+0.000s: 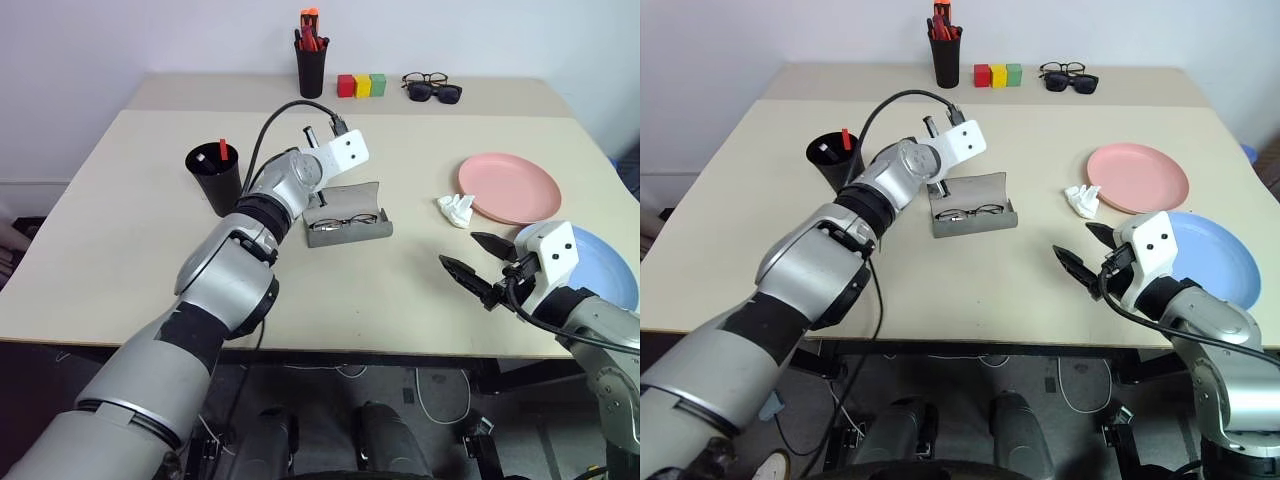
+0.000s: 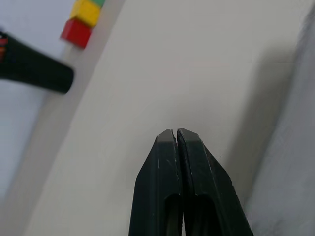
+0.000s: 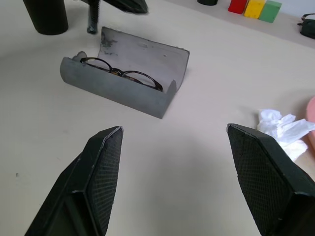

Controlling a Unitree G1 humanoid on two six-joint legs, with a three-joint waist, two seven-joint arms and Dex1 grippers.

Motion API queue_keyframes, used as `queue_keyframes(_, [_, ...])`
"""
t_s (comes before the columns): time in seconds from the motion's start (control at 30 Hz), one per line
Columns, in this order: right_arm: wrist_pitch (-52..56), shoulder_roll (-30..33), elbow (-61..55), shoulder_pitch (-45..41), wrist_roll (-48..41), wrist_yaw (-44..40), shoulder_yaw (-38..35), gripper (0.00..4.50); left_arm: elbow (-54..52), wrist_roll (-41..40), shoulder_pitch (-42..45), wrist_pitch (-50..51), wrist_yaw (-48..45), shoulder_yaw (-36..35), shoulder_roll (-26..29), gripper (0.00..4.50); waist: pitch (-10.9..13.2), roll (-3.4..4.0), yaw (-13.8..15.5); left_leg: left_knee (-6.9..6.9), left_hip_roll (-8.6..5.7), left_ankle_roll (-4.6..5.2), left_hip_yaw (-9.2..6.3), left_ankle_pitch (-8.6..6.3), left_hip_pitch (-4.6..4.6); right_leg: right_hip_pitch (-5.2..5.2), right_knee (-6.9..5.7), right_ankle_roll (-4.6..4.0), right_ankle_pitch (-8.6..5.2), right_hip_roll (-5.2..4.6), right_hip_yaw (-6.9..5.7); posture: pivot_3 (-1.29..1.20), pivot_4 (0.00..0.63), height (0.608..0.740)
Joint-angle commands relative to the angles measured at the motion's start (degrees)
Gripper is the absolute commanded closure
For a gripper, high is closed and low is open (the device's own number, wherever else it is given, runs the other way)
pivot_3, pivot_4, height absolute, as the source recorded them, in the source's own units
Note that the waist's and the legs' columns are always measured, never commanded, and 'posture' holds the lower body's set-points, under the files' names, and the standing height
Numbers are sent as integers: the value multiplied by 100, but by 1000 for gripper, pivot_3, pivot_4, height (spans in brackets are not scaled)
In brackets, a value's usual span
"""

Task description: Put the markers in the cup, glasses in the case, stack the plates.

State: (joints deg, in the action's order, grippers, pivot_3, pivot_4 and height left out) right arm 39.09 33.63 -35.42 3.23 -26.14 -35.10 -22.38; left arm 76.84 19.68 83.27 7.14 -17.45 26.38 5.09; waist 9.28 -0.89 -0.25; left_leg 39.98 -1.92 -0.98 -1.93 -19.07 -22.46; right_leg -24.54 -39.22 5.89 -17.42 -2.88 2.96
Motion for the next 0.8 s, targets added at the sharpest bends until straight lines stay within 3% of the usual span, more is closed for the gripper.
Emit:
queue_keyframes(0.03, [-228, 5, -154, 267, -111, -16, -252, 1078, -8, 327, 214, -208, 20, 61, 96, 4461, 0, 0, 42, -1, -4, 0, 0, 0, 0, 0, 0, 1, 0, -3, 0, 0, 150, 740])
queue_keyframes(0.33, [-204, 126, 62, 582, -954, -458, -702, 1078, 56, 373, 144, -374, -526, -233, 162, 4461, 3, -6, 96, 2, -12, 2, 0, -1, -2, 1, 3, 7, 2, -8, 0, 0, 150, 740])
queue_keyframes(0.8, [-395, 324, 103, 562, -923, -313, -634, 1078, 110, 171, 129, -27, -1183, -832, 158, 4461, 3, -6, 92, 3, -11, 3, 0, -2, -2, 1, 0, 7, 2, -7, 0, 0, 150, 740])
